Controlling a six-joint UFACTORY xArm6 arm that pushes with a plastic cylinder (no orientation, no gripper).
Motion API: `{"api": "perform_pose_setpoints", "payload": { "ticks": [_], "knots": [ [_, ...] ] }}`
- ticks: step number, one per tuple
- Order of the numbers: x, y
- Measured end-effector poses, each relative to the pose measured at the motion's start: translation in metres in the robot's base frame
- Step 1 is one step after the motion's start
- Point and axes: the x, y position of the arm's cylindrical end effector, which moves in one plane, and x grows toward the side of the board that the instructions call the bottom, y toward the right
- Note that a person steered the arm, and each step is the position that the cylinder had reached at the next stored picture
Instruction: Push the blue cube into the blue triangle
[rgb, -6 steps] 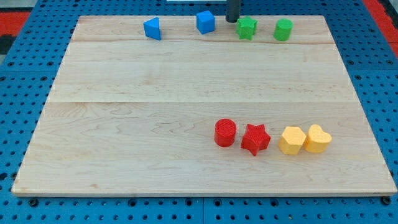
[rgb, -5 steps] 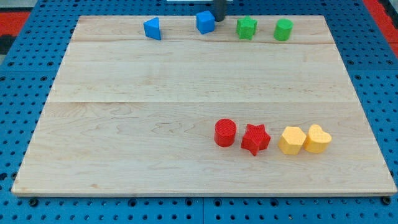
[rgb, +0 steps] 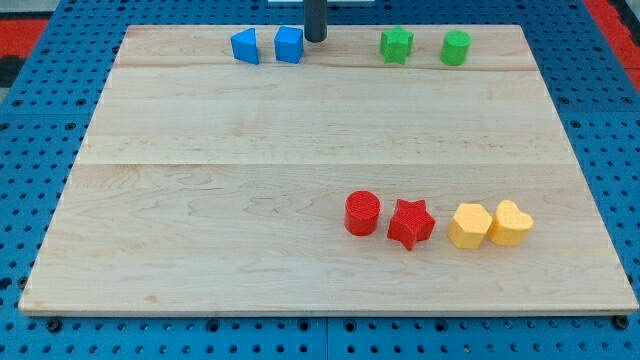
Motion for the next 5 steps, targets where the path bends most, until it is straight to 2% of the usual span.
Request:
{"api": "perform_pose_setpoints", "payload": {
  "ticks": [4,5],
  "knots": [
    [0.000,-0.062],
    [0.001,-0.060]
  ]
}}
